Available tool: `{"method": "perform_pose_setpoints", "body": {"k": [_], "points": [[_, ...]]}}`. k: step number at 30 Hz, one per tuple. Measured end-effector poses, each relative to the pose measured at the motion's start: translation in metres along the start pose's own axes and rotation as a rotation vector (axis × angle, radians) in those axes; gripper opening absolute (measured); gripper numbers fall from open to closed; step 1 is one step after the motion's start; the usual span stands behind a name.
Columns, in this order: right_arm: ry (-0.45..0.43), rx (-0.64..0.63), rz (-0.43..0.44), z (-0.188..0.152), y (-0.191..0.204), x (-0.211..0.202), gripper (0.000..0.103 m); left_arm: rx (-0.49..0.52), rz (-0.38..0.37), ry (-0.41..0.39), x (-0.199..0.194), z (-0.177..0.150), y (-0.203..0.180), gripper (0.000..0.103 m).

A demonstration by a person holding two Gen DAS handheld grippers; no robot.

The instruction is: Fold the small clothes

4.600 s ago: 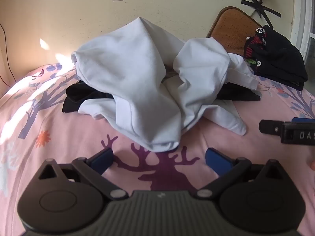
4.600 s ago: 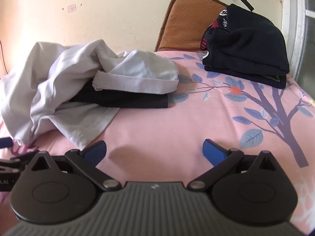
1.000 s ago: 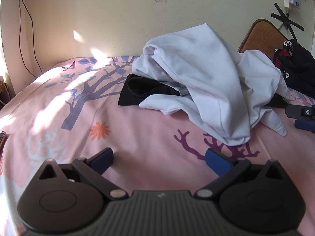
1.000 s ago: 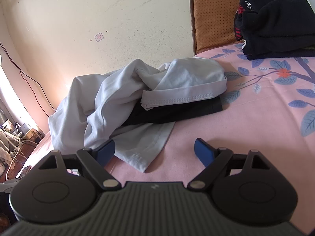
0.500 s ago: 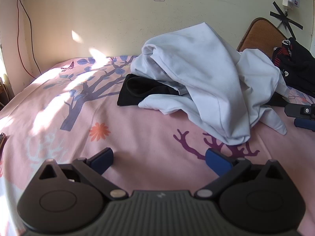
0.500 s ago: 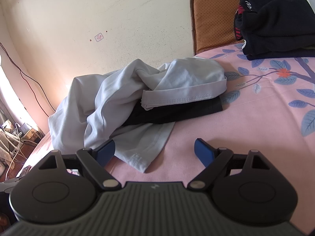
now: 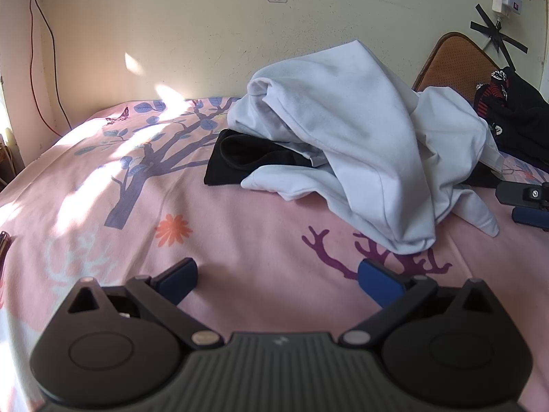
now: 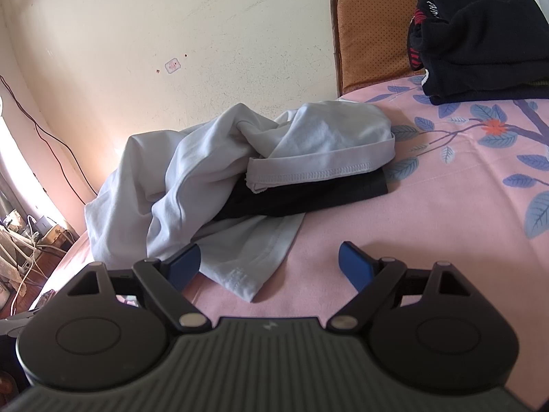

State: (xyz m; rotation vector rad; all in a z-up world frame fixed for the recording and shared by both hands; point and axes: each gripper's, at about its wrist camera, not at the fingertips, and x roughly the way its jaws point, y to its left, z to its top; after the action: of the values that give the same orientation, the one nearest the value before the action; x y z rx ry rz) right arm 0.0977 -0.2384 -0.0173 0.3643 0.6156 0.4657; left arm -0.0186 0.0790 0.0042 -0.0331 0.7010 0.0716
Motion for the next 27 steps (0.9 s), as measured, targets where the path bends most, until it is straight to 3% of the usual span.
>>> {"method": "perform_pose_setpoints", "body": {"k": [27], "points": [[-0.001,0.004,0.001,0.0004,-0.0002,-0.0005,0.09,-0.013,-0.012,-0.007,0.0012,-0.0003,0.0004,0.103]]}}
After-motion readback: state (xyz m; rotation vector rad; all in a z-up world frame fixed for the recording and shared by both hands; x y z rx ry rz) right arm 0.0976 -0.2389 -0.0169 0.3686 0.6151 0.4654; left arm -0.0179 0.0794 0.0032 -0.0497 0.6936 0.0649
